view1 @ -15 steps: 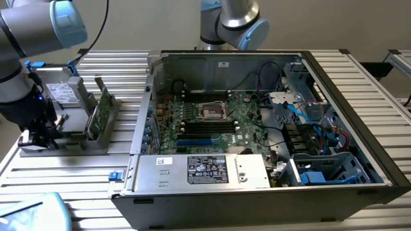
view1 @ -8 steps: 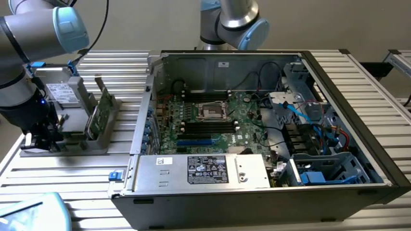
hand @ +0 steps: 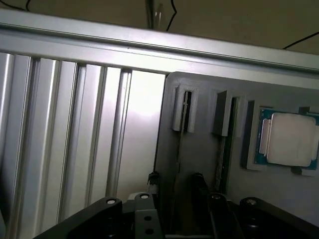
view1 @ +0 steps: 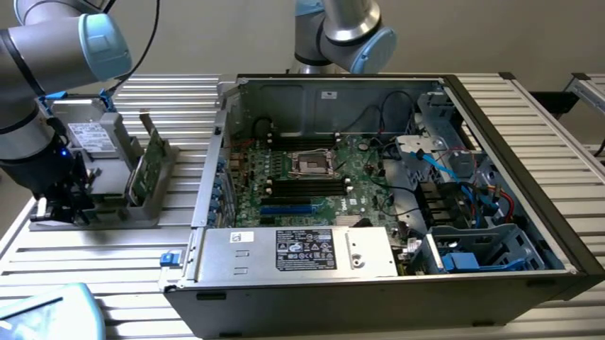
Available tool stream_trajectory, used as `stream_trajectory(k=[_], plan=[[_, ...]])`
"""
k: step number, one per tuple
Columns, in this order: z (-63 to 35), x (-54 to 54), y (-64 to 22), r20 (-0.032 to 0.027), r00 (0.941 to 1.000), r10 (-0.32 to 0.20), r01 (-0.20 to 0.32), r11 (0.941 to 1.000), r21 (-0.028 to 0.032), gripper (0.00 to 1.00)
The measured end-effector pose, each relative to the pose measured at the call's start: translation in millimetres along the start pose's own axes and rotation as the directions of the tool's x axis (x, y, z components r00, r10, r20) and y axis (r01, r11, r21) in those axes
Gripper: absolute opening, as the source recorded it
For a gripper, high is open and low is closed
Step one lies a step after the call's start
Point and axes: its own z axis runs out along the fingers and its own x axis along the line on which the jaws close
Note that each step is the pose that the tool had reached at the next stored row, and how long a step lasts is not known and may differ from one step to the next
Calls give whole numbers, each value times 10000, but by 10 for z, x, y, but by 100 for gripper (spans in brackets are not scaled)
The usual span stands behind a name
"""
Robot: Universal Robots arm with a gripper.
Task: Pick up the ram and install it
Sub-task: 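Pick up the ram and move it above insertion slot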
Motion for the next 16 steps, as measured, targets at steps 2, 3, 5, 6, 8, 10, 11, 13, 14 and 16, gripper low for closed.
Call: stream_trajectory(k=[2, 3, 5, 6, 8, 10, 11, 13, 14, 16], plan=[[0, 0, 1, 9, 9998, 190, -190, 9998, 5, 40], [1, 0, 1, 13, 9996, 271, -271, 9996, 8, 40], [1, 1, 0, 15, 9995, 302, -302, 9995, 11, 40], [1, 1, 0, 15, 9995, 305, -305, 9995, 11, 40], [1, 1, 0, 15, 9995, 308, -308, 9995, 11, 40], [1, 1, 0, 15, 9995, 310, -310, 9995, 10, 40], [1, 1, 0, 15, 9995, 312, -312, 9995, 10, 40], [1, 1, 1, 16, 9995, 316, -316, 9995, 10, 37], [1, 1, 1, 15, 9995, 318, -318, 9995, 10, 31], [1, 2, 1, 16, 9995, 322, -322, 9995, 11, 18]])
